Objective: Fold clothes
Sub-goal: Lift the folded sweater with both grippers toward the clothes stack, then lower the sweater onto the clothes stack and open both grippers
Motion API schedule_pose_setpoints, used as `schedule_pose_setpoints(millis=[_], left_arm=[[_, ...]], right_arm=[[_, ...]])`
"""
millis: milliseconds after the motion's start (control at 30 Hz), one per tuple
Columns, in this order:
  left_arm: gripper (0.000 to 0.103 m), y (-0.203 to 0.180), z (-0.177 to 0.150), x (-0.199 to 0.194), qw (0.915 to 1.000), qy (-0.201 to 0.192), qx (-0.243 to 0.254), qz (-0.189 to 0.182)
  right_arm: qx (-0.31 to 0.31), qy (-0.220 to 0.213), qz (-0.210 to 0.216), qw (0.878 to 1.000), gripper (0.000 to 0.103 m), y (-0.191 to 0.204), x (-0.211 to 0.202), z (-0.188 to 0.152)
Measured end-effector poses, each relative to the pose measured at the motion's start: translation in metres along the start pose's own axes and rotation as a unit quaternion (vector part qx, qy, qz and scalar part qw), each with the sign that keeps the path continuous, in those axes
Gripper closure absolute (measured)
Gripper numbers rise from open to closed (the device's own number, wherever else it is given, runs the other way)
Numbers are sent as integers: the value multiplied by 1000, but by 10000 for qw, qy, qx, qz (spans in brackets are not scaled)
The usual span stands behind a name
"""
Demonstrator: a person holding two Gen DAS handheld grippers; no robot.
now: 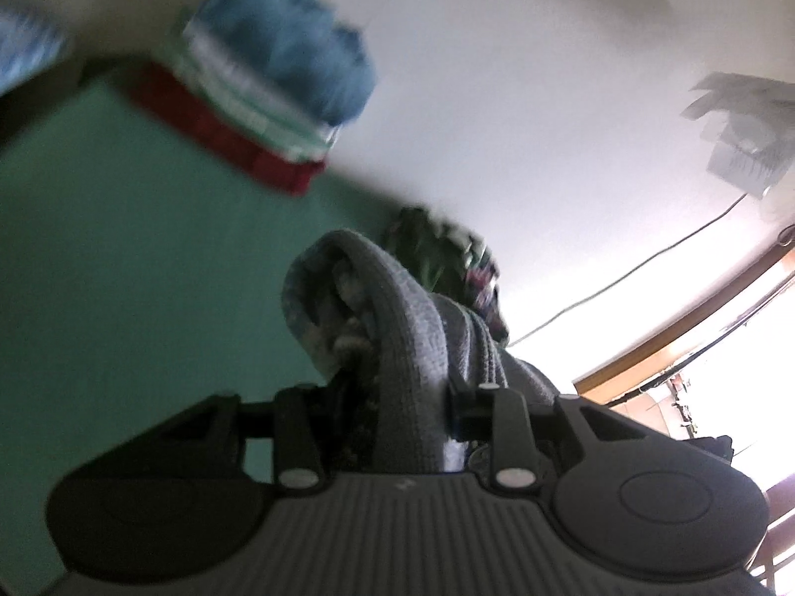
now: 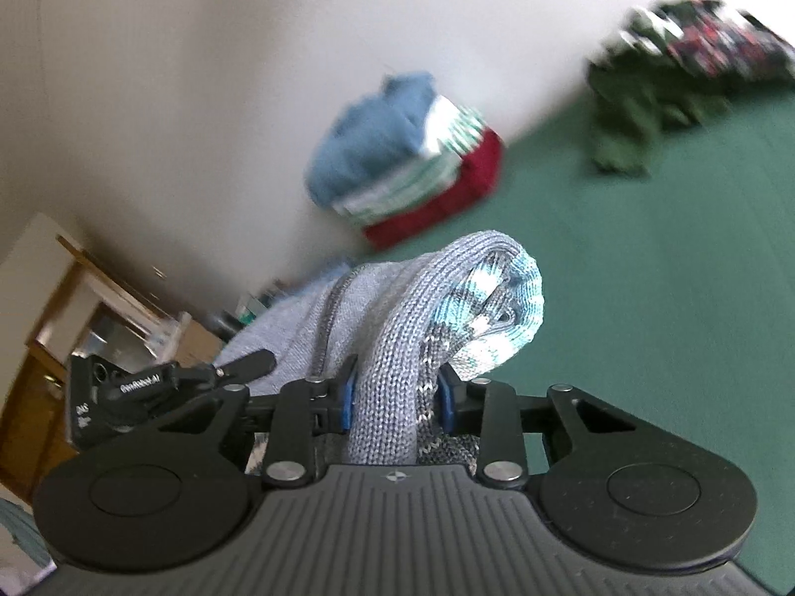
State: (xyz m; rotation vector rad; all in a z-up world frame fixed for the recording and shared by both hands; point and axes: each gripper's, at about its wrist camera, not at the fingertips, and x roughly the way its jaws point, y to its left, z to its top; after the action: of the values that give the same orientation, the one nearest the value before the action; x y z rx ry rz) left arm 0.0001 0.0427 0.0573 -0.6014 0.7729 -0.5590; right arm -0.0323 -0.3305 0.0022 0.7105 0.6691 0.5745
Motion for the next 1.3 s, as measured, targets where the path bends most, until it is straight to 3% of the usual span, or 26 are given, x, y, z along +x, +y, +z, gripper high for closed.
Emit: schedule_pose_setpoints(millis=[200, 433, 700, 933, 967, 1000, 1133, 1200, 1300], left_arm=[[72, -17, 93, -4, 9980, -245, 582, 11], [72, -2, 216, 17, 9938, -457, 1018, 19], [72, 39, 326, 72, 9881, -594, 1401, 222], [71, 113, 354, 142, 9911, -296, 1172, 548], [66, 123, 355, 145, 9918, -313, 1114, 535], [54, 133, 357, 147, 9925, -366, 1056, 505], [39, 157, 359, 155, 9923, -549, 953, 570], [27, 158, 356, 160, 9903, -619, 1007, 731], [24, 156, 353, 164, 9861, -734, 1117, 990]], right_arm=[[-255, -326, 264, 9988, 70, 42, 30, 75], [-385, -781, 257, 9959, 70, 80, 110, 153], [-359, -1179, 189, 9922, 70, 76, 217, 214], [-471, -1195, -332, 9912, 70, 41, 298, 220], [-484, -1181, -412, 9910, 70, 35, 305, 219], [-490, -1173, -427, 9910, 69, 30, 310, 219], [-582, -1093, -479, 9911, 67, 19, 328, 221], [-704, -1046, -570, 9904, 65, 17, 338, 218], [-660, -1028, -667, 9903, 58, 15, 343, 218]])
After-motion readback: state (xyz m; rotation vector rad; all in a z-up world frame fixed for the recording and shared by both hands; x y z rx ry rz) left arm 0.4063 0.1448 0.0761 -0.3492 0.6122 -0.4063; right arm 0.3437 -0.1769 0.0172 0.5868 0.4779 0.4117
